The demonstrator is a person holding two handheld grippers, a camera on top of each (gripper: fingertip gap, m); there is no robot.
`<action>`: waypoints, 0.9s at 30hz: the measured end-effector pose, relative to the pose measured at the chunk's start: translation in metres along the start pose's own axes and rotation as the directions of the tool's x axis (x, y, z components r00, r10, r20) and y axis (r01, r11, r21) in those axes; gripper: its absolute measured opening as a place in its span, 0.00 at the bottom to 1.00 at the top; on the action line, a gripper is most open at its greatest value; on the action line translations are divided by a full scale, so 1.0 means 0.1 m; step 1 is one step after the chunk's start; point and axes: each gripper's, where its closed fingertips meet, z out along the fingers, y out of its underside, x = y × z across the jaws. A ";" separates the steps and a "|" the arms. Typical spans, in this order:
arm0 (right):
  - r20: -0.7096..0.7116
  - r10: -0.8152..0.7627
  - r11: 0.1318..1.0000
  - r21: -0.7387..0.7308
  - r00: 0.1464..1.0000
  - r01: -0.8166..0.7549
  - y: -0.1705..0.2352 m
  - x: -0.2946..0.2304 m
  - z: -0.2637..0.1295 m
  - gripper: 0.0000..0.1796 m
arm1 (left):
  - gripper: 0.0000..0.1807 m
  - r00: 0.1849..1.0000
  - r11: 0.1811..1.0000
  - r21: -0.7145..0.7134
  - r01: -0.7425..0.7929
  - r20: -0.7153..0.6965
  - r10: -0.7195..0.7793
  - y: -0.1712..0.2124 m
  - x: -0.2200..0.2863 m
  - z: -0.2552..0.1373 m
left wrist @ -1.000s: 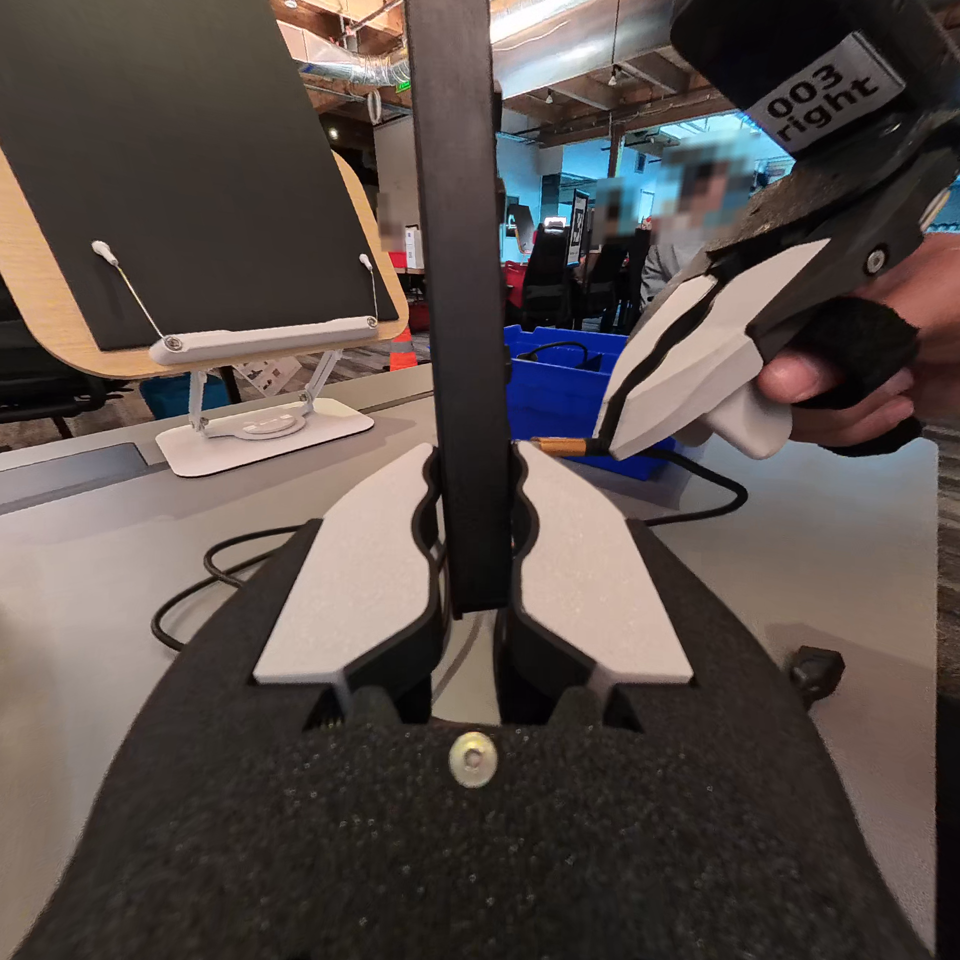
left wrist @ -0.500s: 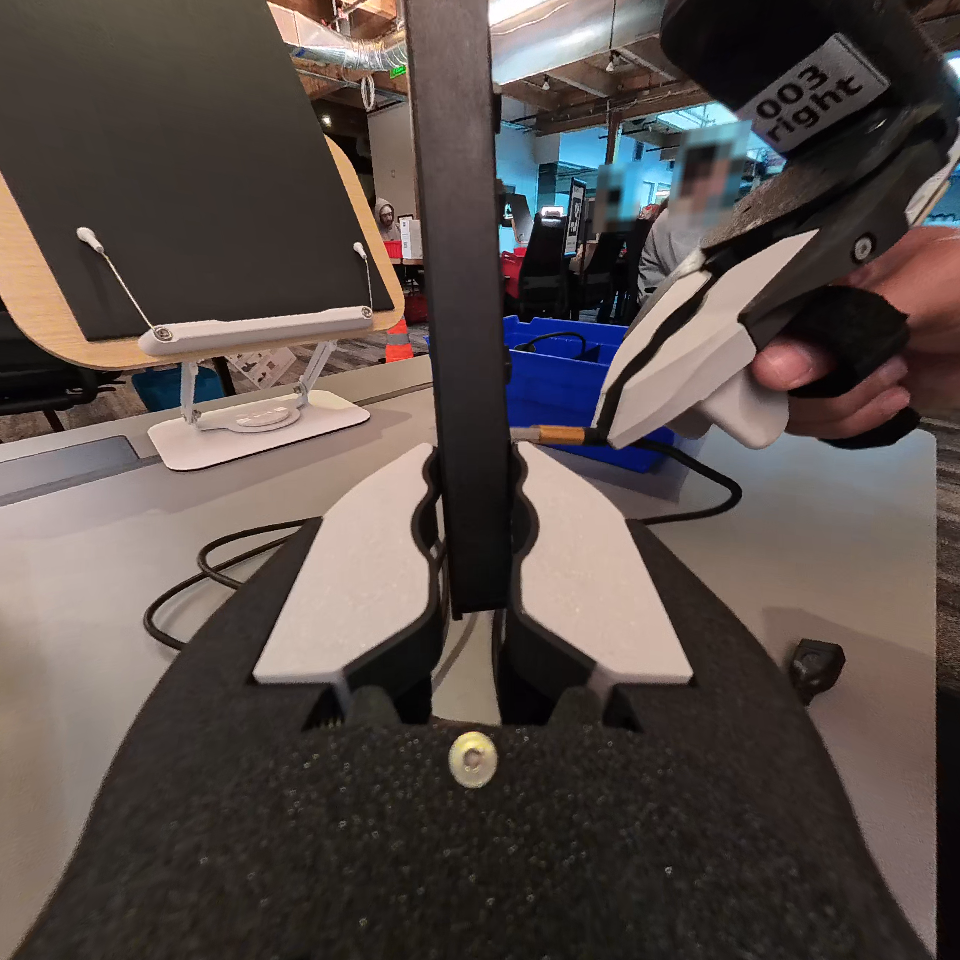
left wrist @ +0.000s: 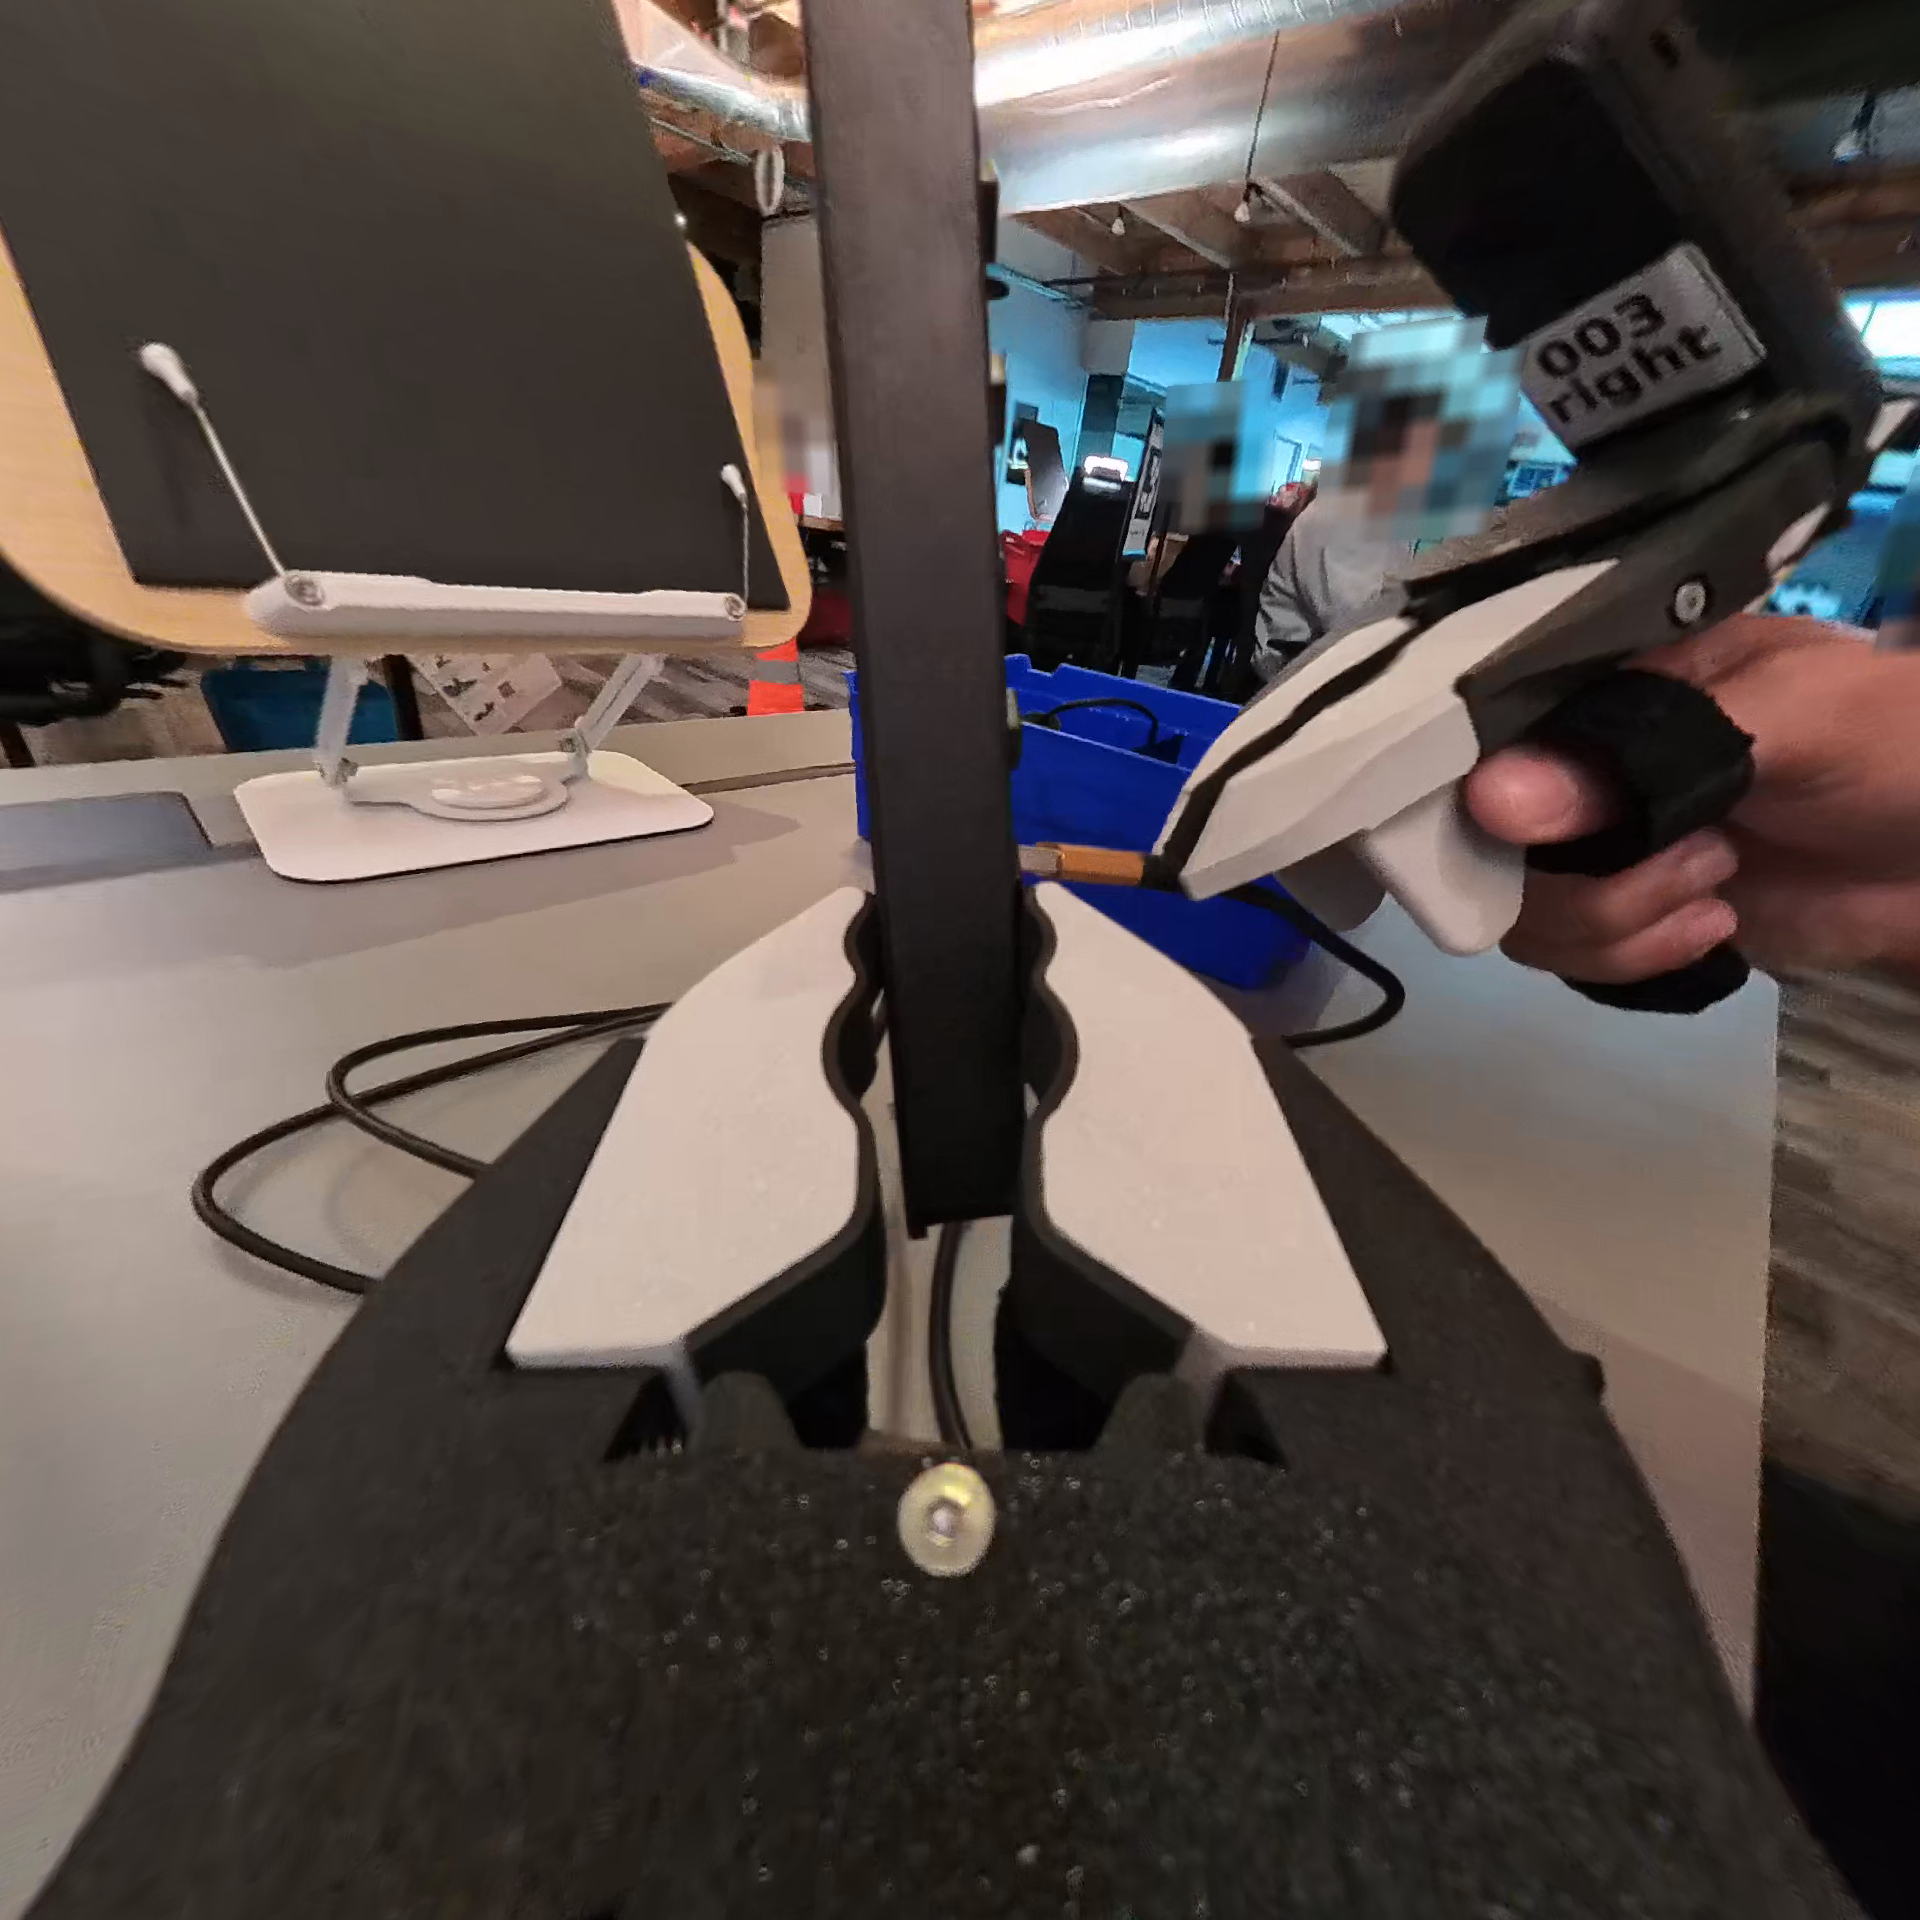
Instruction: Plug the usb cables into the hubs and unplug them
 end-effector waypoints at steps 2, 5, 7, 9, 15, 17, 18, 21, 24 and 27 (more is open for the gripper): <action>-0.050 -0.036 0.999 0.025 0.998 0.037 -0.04 0.01 0.00 0.03 | 0.13 1.000 1.000 0.001 -0.003 0.017 0.003 0.00 -0.02 0.01; -0.118 -0.087 0.995 0.039 0.989 0.092 -0.07 -0.01 0.03 0.03 | 0.13 1.000 0.999 -0.040 0.006 0.023 -0.005 0.06 0.00 0.03; -0.156 -0.110 0.993 0.034 0.982 0.117 -0.08 -0.01 0.04 0.03 | 0.13 0.999 0.999 -0.043 0.027 0.027 -0.026 0.06 0.00 0.03; -0.135 -0.087 0.994 0.060 0.987 0.096 -0.10 -0.03 0.04 0.03 | 0.13 0.998 0.997 -0.041 0.064 0.007 -0.064 0.06 0.00 0.02; -0.122 -0.075 0.992 0.094 0.990 0.087 -0.13 0.02 0.06 0.03 | 0.13 0.999 0.999 -0.049 -0.006 0.040 0.008 0.03 -0.06 0.04; -0.087 -0.085 0.987 0.130 0.993 0.096 -0.18 0.01 0.02 0.03 | 0.13 0.998 0.998 -0.020 -0.054 0.042 0.055 -0.07 -0.06 0.07; -0.063 -0.092 0.985 0.143 0.994 0.100 -0.21 0.00 -0.05 0.03 | 0.13 0.996 0.998 -0.005 -0.067 0.064 0.067 -0.10 -0.09 0.07; -0.043 -0.078 0.973 0.213 0.996 0.085 -0.33 0.08 -0.35 0.08 | 0.13 0.989 0.997 0.003 -0.071 0.131 0.070 -0.08 -0.26 0.01; -0.078 -0.043 0.971 0.231 0.996 0.060 -0.28 0.19 -0.54 0.13 | 0.13 0.975 0.998 0.023 -0.063 0.216 0.056 -0.09 -0.49 -0.09; 0.014 -0.136 0.988 0.077 0.991 0.134 0.24 -0.09 -0.36 0.18 | 0.13 0.973 0.999 0.031 -0.025 0.229 0.017 -0.11 -0.61 -0.16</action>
